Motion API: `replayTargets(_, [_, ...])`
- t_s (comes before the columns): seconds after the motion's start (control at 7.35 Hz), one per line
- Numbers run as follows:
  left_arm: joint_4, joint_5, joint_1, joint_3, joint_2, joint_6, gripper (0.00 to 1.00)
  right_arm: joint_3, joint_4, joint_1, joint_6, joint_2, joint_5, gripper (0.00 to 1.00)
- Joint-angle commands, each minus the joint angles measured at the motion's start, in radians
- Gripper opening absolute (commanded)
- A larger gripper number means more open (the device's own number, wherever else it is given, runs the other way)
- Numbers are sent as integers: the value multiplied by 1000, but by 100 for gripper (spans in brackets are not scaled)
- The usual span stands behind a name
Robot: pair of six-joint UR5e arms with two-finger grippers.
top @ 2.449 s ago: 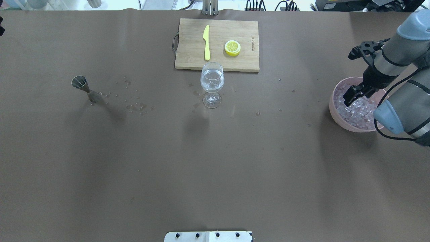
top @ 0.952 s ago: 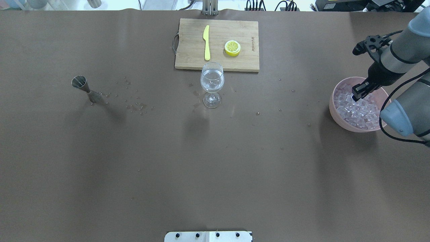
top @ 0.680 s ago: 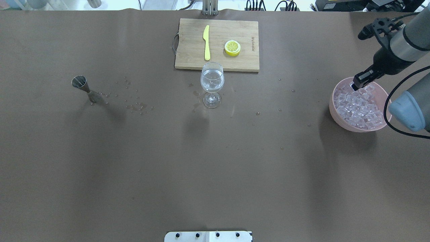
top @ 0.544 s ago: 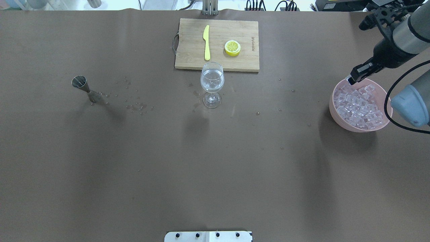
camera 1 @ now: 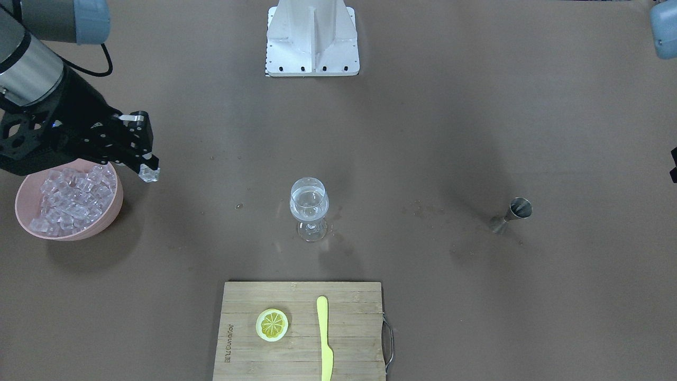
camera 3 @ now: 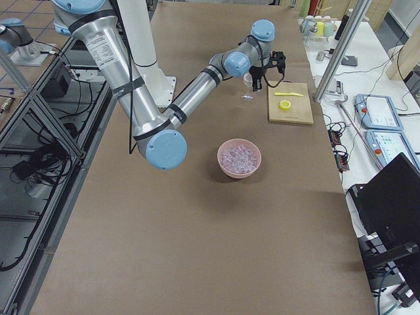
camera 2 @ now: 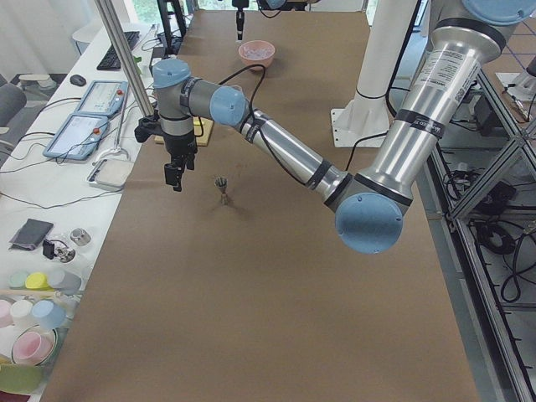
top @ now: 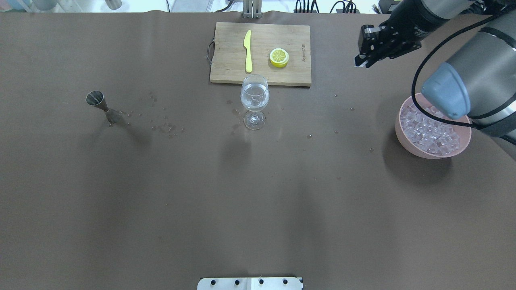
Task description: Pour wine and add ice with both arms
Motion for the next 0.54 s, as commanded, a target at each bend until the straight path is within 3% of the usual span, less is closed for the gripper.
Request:
replayTargets(0.0, [1,0,-4,4,9,2,98,-131,265,-58,248,92,-7,0])
replayTargets(0.14, [1,0,-4,6,13,2,98,-208,376,-107,345,136,-55,0])
replayTargets(0.41, [-2,0,-4,22,15,2,98,-272,446,-202,439,210,-182,0])
